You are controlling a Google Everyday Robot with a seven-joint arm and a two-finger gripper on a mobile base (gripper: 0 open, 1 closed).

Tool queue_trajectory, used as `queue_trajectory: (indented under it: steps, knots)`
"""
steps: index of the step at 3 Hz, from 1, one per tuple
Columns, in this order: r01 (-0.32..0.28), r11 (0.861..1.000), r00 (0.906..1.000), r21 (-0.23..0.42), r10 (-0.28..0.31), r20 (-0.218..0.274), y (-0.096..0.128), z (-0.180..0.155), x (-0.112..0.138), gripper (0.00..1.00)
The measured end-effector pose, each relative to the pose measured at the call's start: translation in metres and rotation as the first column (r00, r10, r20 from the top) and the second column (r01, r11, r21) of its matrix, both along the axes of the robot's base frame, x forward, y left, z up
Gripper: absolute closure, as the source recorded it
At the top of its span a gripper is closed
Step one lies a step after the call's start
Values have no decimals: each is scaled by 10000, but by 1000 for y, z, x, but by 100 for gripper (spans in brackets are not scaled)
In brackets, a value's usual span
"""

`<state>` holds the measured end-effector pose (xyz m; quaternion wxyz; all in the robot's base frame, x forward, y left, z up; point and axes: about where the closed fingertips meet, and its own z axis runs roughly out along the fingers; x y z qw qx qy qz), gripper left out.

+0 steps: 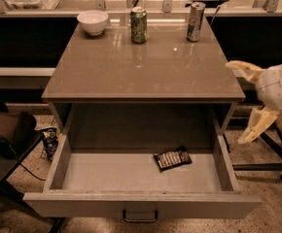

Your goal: Place rxbar chocolate into top drawer

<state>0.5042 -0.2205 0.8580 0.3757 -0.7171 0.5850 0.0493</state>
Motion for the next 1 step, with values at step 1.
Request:
queue_trajectory:
  steps: [1]
  knots:
    - [2013, 9779, 9781, 573, -2039, 430, -42, 45, -2, 0]
